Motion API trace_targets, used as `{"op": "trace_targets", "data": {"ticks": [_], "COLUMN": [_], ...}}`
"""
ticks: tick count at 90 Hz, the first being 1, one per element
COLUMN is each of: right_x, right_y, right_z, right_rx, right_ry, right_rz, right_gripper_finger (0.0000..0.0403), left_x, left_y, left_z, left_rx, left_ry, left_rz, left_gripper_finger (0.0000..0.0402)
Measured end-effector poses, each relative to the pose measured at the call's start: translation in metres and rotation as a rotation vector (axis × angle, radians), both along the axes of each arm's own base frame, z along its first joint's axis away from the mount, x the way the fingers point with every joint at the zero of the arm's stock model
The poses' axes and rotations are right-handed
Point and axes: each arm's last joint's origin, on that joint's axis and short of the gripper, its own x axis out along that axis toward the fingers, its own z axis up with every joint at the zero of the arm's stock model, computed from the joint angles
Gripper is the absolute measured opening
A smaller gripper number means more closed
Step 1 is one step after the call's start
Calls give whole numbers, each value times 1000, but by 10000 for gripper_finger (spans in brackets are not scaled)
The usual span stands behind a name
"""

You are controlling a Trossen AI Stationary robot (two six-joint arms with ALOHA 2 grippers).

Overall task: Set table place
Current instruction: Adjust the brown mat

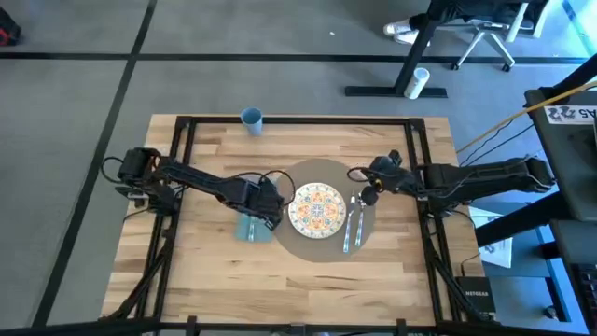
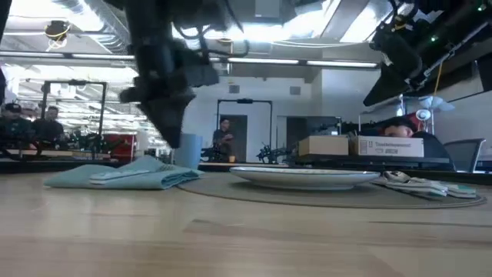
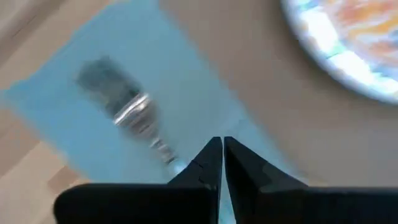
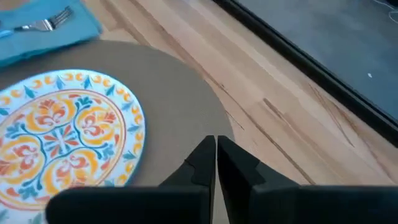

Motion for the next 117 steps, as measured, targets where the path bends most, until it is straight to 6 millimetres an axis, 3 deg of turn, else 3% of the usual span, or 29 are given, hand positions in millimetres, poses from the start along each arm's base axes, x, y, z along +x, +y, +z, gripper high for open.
{"op": "trace_targets", "data": {"ticks": [20, 46, 71, 89, 117], "right_x": [17, 37, 46, 46, 45], "right_y": [2, 2, 1, -2, -12], "right_z": [-21, -51, -55, -54, -54], "right_rx": [54, 65, 55, 59, 66], "right_ry": [111, 191, 131, 121, 122], "right_rz": [49, -37, -80, -103, -148], "right_gripper_finger": [3, 3, 3, 3, 3], "left_x": [13, 13, 14, 21, 30], "left_y": [14, 56, 94, 99, 100], "left_z": [5, 5, -5, -6, -40], "left_rx": [97, 217, 258, 222, 181], "left_ry": [-59, 21, -31, -118, -49], "left_rz": [-201, -261, -311, -376, -399], "left_gripper_finger": [0, 0, 0, 0, 0]}}
